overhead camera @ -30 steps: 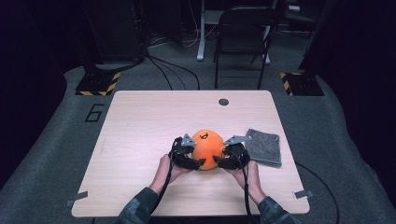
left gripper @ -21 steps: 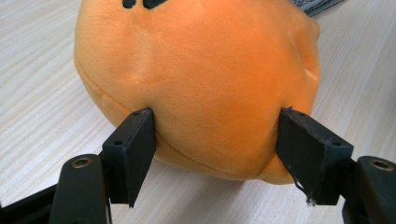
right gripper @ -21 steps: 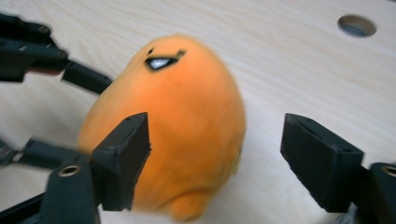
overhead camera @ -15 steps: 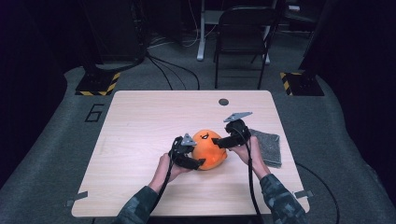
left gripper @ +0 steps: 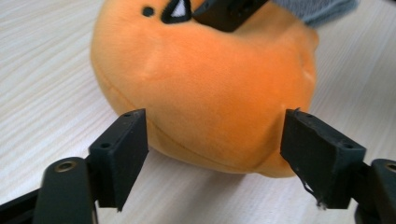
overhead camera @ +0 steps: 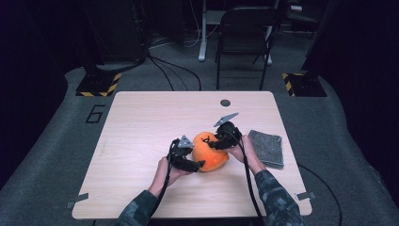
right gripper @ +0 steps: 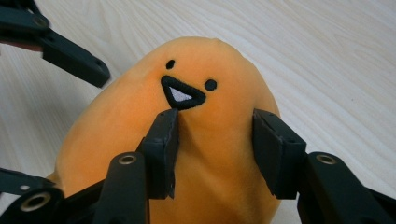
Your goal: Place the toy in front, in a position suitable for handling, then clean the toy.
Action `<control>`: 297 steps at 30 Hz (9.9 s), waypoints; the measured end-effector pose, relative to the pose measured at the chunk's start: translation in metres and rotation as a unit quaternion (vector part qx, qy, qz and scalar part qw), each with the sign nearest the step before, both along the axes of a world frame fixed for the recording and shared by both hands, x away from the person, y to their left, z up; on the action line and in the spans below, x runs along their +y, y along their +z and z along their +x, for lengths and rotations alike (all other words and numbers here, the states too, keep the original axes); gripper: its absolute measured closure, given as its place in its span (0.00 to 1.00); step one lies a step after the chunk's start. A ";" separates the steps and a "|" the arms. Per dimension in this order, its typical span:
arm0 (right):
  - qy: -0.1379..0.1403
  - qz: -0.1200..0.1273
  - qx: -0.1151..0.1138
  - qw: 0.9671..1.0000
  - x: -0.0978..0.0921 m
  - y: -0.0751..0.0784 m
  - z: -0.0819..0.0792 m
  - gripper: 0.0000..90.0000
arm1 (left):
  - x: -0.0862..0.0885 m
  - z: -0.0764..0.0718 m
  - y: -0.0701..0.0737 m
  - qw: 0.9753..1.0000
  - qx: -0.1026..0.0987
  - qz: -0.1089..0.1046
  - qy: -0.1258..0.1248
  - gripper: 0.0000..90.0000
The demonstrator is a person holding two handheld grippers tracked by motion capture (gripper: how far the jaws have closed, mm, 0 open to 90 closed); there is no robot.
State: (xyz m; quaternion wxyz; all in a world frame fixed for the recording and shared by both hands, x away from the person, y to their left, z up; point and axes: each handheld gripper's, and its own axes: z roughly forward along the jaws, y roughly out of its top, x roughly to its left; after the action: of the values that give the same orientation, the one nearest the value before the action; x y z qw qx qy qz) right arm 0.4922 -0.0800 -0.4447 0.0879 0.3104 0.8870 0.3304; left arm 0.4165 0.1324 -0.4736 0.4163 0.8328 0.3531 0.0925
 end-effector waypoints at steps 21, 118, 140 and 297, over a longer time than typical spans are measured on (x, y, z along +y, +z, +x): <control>-0.009 0.001 -0.016 1.000 -0.004 -0.014 -0.011 0.90 | -0.021 -0.013 -0.017 0.998 -0.013 0.049 0.031 0.84; 0.038 -0.061 -0.070 0.995 0.005 -0.001 -0.025 0.27 | 0.108 -0.052 -0.025 0.997 -0.008 0.048 0.063 0.09; -0.075 0.010 -0.042 0.996 -0.001 0.009 -0.050 0.78 | 0.128 -0.055 -0.042 0.990 -0.002 0.050 0.130 0.06; -0.136 0.076 -0.092 0.984 -0.048 0.042 -0.075 0.82 | -0.001 -0.023 -0.027 0.995 -0.104 -0.004 0.011 0.86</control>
State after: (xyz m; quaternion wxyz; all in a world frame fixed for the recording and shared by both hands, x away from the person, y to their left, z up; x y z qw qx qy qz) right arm 0.4167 -0.1277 -0.4030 0.1895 0.4020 0.7972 0.4086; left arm 0.3933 0.1310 -0.5002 0.4530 0.8130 0.3176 0.1813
